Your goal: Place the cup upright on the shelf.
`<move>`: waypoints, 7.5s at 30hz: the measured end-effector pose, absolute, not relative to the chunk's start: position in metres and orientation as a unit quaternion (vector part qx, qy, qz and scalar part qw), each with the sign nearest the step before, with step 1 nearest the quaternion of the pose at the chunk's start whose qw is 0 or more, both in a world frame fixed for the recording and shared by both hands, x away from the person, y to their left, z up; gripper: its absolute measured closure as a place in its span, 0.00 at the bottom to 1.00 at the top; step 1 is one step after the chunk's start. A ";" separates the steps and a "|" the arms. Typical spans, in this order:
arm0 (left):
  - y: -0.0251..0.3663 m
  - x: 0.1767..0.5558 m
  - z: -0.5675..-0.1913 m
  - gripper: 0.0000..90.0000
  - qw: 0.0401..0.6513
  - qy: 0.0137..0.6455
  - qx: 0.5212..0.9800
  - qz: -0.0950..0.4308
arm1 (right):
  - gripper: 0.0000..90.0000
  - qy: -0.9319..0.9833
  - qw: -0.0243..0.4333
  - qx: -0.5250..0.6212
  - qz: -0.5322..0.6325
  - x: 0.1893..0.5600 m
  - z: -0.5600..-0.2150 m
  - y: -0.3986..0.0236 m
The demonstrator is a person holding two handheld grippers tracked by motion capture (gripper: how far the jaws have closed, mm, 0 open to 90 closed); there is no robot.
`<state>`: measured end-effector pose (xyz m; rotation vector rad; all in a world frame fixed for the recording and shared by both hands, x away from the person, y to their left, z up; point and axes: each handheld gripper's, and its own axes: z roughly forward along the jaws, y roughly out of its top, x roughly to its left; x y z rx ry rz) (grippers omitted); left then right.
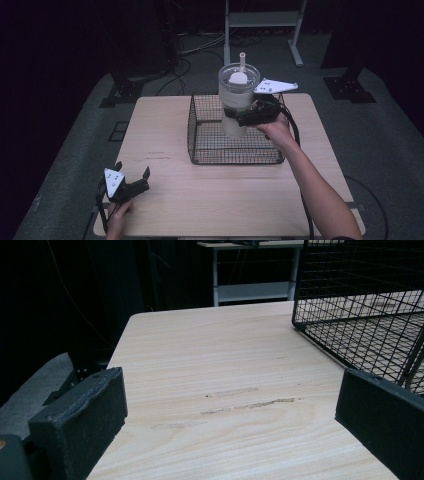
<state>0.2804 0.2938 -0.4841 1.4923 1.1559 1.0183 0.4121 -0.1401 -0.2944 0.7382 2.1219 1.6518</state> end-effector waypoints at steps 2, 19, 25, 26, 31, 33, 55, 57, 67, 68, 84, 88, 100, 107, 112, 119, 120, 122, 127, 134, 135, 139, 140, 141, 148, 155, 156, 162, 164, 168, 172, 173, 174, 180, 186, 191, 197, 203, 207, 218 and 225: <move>0.294 0.280 -0.484 0.00 0.478 0.473 0.611 0.417 | 0.11 0.749 0.175 0.262 0.583 0.414 -0.295 -0.139; 0.294 0.279 -0.484 0.00 0.477 0.473 0.611 0.419 | 0.10 0.764 0.159 0.260 0.568 0.467 -0.327 -0.111; 0.294 0.280 -0.484 0.00 0.478 0.476 0.609 0.417 | 0.10 0.775 0.145 0.264 0.556 0.482 -0.343 -0.101; 0.294 0.280 -0.484 0.00 0.477 0.475 0.610 0.418 | 0.10 0.775 0.145 0.264 0.556 0.482 -0.343 -0.101; 0.293 0.279 -0.484 0.00 0.477 0.471 0.612 0.420 | 0.10 0.780 0.140 0.257 0.553 0.491 -0.355 -0.095; 0.293 0.279 -0.484 0.00 0.477 0.472 0.611 0.419 | 0.10 0.785 0.136 0.256 0.547 0.495 -0.362 -0.091; 0.292 0.279 -0.484 0.00 0.474 0.467 0.616 0.422 | 0.10 0.819 0.103 0.257 0.502 0.522 -0.409 -0.080; 0.291 0.279 -0.484 0.00 0.474 0.466 0.617 0.422 | 0.10 0.821 0.105 0.253 0.502 0.524 -0.411 -0.079; 0.291 0.279 -0.484 0.00 0.474 0.465 0.617 0.423 | 0.10 0.821 0.104 0.248 0.504 0.526 -0.416 -0.080; 0.291 0.279 -0.484 0.00 0.474 0.465 0.617 0.423 | 0.10 0.820 0.104 0.247 0.506 0.526 -0.417 -0.080; 0.291 0.279 -0.484 0.00 0.473 0.464 0.618 0.423 | 0.10 0.826 0.115 0.224 0.504 0.521 -0.420 -0.091; 0.292 0.279 -0.484 0.00 0.474 0.467 0.616 0.421 | 0.09 0.827 0.113 0.223 0.503 0.519 -0.422 -0.092; 0.292 0.279 -0.484 0.00 0.474 0.467 0.616 0.422 | 0.08 0.839 0.103 0.223 0.485 0.517 -0.420 -0.100; 0.292 0.280 -0.484 0.00 0.473 0.470 0.616 0.420 | 0.09 0.843 0.105 0.225 0.477 0.515 -0.417 -0.106; 0.291 0.280 -0.484 0.00 0.472 0.467 0.617 0.422 | 0.10 0.845 0.105 0.230 0.471 0.512 -0.415 -0.113; 0.292 0.280 -0.484 0.00 0.473 0.468 0.616 0.422 | 0.10 0.843 0.112 0.239 0.468 0.506 -0.414 -0.125; 0.291 0.280 -0.484 0.00 0.472 0.467 0.617 0.422 | 0.10 0.843 0.113 0.240 0.469 0.506 -0.414 -0.125; 0.291 0.279 -0.484 0.00 0.472 0.466 0.618 0.423 | 0.11 0.840 0.114 0.244 0.471 0.504 -0.415 -0.126; 0.291 0.280 -0.484 0.00 0.472 0.467 0.617 0.422 | 0.12 0.843 0.117 0.247 0.464 0.502 -0.416 -0.127; 0.291 0.279 -0.484 0.00 0.472 0.465 0.618 0.423 | 0.14 0.839 0.117 0.259 0.464 0.496 -0.412 -0.135; 0.291 0.279 -0.484 0.00 0.472 0.465 0.618 0.423 | 0.14 0.839 0.118 0.261 0.462 0.496 -0.411 -0.136; 0.291 0.279 -0.484 0.00 0.472 0.467 0.617 0.424 | 0.14 0.834 0.119 0.272 0.465 0.492 -0.404 -0.142; 0.291 0.279 -0.484 0.00 0.471 0.467 0.617 0.424 | 0.14 0.835 0.121 0.271 0.464 0.491 -0.403 -0.144; 0.291 0.279 -0.484 0.00 0.471 0.466 0.617 0.424 | 0.14 0.835 0.121 0.273 0.462 0.490 -0.402 -0.146; 0.291 0.279 -0.484 0.00 0.472 0.467 0.616 0.423 | 0.15 0.830 0.124 0.284 0.463 0.485 -0.393 -0.154; 0.291 0.279 -0.484 0.00 0.473 0.466 0.616 0.423 | 0.15 0.830 0.124 0.288 0.461 0.477 -0.384 -0.160; 0.291 0.279 -0.484 0.00 0.473 0.467 0.616 0.423 | 0.15 0.831 0.125 0.287 0.460 0.475 -0.383 -0.160; 0.291 0.279 -0.484 0.00 0.473 0.465 0.617 0.423 | 0.15 0.833 0.131 0.286 0.455 0.466 -0.376 -0.162; 0.291 0.279 -0.484 0.00 0.472 0.466 0.617 0.423 | 0.15 0.832 0.131 0.290 0.455 0.463 -0.374 -0.164; 0.291 0.279 -0.484 0.00 0.472 0.465 0.618 0.423 | 0.15 0.828 0.132 0.293 0.459 0.455 -0.371 -0.169; 0.291 0.279 -0.484 0.00 0.471 0.464 0.619 0.423 | 0.15 0.828 0.130 0.289 0.462 0.446 -0.368 -0.172; 0.291 0.279 -0.484 0.00 0.471 0.464 0.619 0.423 | 0.15 0.829 0.132 0.287 0.462 0.443 -0.367 -0.173; 0.291 0.279 -0.484 0.00 0.471 0.464 0.619 0.424 | 0.15 0.828 0.132 0.287 0.463 0.441 -0.367 -0.174; 0.290 0.279 -0.484 0.00 0.470 0.464 0.619 0.424 | 0.15 0.830 0.133 0.278 0.464 0.425 -0.363 -0.178; 0.290 0.279 -0.485 0.00 0.470 0.463 0.620 0.425 | 0.15 0.832 0.130 0.272 0.465 0.412 -0.362 -0.185; 0.290 0.279 -0.484 0.00 0.469 0.463 0.620 0.425 | 0.15 0.832 0.132 0.271 0.465 0.403 -0.363 -0.193; 0.290 0.280 -0.485 0.00 0.471 0.464 0.619 0.424 | 0.15 0.829 0.127 0.273 0.471 0.391 -0.368 -0.203; 0.289 0.280 -0.485 0.00 0.470 0.463 0.619 0.426 | 0.15 0.829 0.125 0.267 0.476 0.379 -0.369 -0.211; 0.289 0.279 -0.485 0.00 0.468 0.463 0.621 0.426 | 0.15 0.825 0.118 0.268 0.483 0.372 -0.372 -0.214; 0.290 0.280 -0.485 0.00 0.469 0.463 0.620 0.426 | 0.15 0.823 0.111 0.272 0.486 0.355 -0.382 -0.223; 0.290 0.280 -0.485 0.00 0.469 0.463 0.620 0.425 | 0.15 0.820 0.115 0.273 0.490 0.346 -0.388 -0.229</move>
